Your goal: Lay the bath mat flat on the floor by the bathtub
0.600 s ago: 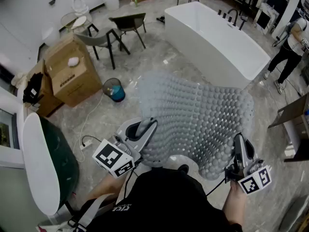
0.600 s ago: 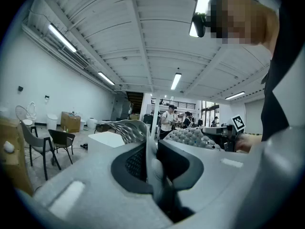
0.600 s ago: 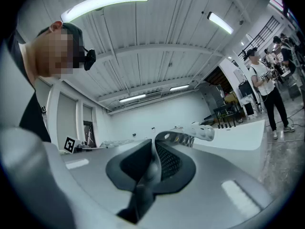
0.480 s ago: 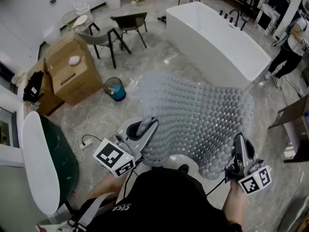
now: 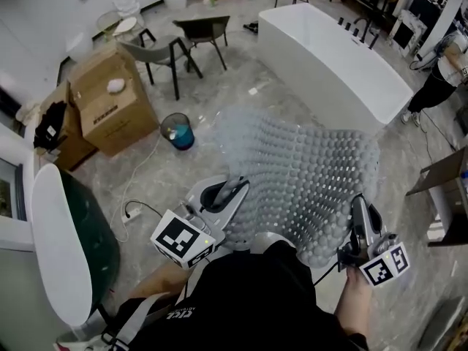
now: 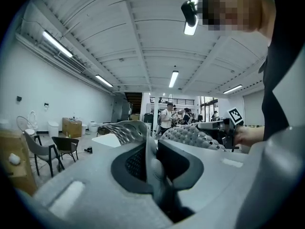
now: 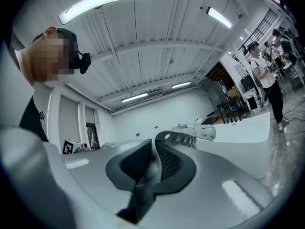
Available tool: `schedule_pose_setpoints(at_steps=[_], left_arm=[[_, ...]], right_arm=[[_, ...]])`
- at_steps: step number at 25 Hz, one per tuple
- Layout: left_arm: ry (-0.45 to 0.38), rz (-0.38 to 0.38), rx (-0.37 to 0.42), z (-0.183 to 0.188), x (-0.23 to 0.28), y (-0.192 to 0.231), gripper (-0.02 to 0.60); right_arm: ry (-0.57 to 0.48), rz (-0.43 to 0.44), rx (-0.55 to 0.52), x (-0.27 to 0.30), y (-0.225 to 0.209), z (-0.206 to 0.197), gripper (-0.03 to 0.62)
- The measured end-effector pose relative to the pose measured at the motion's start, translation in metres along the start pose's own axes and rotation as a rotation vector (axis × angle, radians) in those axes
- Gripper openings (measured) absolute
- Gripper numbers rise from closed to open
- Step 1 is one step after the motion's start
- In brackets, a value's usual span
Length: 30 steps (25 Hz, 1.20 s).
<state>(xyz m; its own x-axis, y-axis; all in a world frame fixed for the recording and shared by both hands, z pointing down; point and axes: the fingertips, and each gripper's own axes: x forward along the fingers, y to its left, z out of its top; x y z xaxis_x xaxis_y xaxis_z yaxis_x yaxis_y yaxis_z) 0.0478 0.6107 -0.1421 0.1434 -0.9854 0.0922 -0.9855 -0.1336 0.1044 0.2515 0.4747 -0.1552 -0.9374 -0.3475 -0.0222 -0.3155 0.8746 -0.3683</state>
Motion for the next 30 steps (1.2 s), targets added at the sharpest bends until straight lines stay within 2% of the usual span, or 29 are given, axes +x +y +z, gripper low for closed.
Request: schedule_pose_setpoints(at_steps=[7,13,22,30], left_arm=[[0.006,0.035,-0.009,-0.013,-0.033,0.039,0.043],[0.017,0.066,-0.005,-0.021,-0.016,0.074,0.043],[0.048,0.090,0.006,-0.006,0.061,0.141,0.042],[0.053,0.070,0.016,0.018,0.173,0.188,0.043]], right_arm=[[0.035,0.000,-0.020,0.042,0.040,-0.032,0.023],[0.051,-0.002,-0.024,0.078,0.022,-0.037,0.023],[0.077,-0.003,-0.008,0.156,-0.041,-0.033,0.022],[0.077,-0.039,-0.029,0.211,-0.137,0.000,0.023]])
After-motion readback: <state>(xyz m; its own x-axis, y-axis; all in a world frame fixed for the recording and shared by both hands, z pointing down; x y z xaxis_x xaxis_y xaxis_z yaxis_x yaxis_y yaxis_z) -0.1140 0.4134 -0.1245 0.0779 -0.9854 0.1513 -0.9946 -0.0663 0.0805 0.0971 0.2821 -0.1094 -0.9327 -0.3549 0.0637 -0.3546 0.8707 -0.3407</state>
